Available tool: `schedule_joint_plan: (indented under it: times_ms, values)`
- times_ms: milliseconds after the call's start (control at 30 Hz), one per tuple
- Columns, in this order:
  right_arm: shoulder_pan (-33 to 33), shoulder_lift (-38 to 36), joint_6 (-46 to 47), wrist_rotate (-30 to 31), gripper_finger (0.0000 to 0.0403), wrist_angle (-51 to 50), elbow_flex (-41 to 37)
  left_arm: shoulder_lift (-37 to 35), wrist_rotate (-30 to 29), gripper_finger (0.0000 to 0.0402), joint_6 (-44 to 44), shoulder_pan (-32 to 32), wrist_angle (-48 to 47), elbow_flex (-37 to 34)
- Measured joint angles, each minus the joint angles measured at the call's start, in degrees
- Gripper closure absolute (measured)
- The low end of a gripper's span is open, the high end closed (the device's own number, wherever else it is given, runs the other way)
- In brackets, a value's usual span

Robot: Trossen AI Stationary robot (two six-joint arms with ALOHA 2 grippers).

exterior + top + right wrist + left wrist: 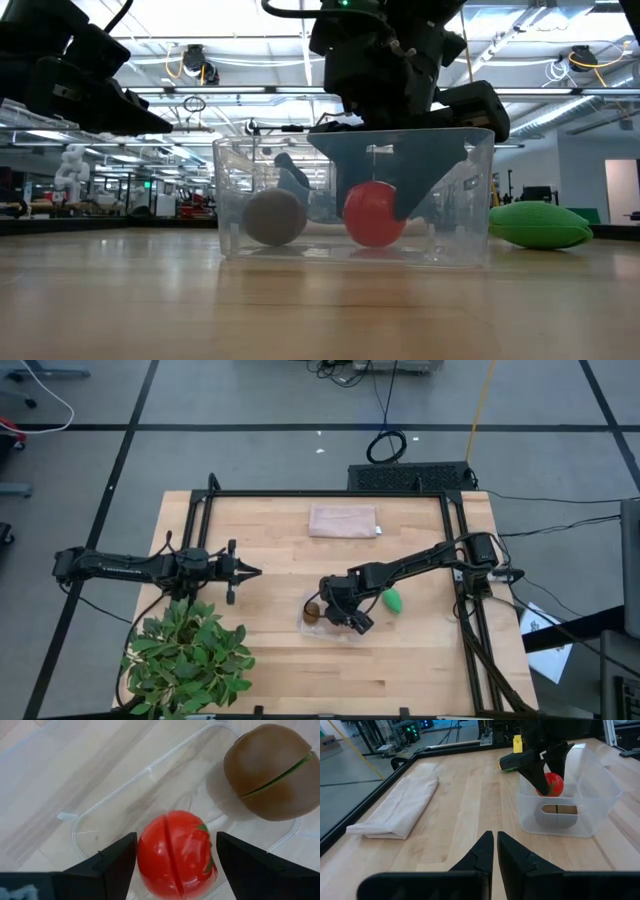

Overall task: Pick and placing Produce into tupperware
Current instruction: Put the tomato into the transparent bin, then put the green corn into the transparent bin

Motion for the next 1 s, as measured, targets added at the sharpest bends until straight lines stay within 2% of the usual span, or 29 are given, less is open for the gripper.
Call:
schedule_joint_plan:
  times_ms: [567, 833, 1000]
  values:
    - [0.0, -0.1, 1.7, 0.2, 0.015, -5.9, 5.4, 0.0, 0.0, 0.0373, 0.0, 0.0, -0.4, 0.0]
    - [0.0, -5.2, 2.4, 0.3, 0.02, -4.9, 5.5, 0.0, 0.0, 0.0373, 0.0, 0.0, -0.4, 0.0]
    - [0.0, -9.1, 3.8, 0.6, 0.0263, -4.9, 5.5, 0.0, 0.0, 0.0373, 0.0, 0.0, -0.4, 0.0]
